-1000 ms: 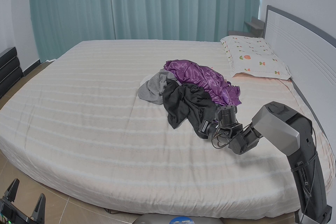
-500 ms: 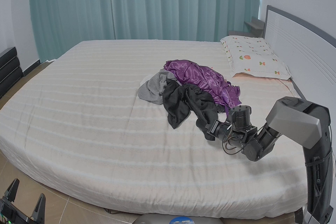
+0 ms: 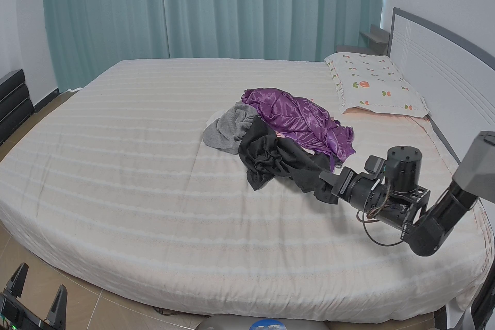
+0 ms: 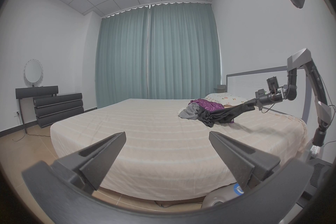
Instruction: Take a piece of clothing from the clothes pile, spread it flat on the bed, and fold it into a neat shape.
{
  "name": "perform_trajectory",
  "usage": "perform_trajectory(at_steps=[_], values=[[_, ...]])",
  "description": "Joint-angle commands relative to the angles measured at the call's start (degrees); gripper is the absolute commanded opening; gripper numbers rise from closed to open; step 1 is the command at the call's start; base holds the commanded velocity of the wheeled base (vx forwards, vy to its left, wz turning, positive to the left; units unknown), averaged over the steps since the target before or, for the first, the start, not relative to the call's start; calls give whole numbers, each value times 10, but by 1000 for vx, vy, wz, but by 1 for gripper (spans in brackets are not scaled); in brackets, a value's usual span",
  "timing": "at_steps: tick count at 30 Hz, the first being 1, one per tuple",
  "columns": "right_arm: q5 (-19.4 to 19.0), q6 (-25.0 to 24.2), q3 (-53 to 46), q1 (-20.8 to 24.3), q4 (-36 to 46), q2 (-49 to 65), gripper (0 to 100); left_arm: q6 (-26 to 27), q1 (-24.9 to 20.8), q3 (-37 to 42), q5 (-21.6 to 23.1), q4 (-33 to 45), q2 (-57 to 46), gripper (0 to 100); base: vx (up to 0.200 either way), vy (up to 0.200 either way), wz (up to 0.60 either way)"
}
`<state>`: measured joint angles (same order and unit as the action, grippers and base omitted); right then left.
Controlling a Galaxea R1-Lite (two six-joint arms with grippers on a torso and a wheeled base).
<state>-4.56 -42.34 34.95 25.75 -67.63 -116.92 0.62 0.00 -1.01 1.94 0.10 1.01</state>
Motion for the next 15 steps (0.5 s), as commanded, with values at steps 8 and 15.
perform_trajectory(at_steps=[8,15], values=[[0,2,-46,44,-13,154,0,10,0,10,-16,-2,-10,100,0,0,0],[2,4,-46,61,-14,164,0,-57,0,-109,-1,-52,68,100,0,0,0]])
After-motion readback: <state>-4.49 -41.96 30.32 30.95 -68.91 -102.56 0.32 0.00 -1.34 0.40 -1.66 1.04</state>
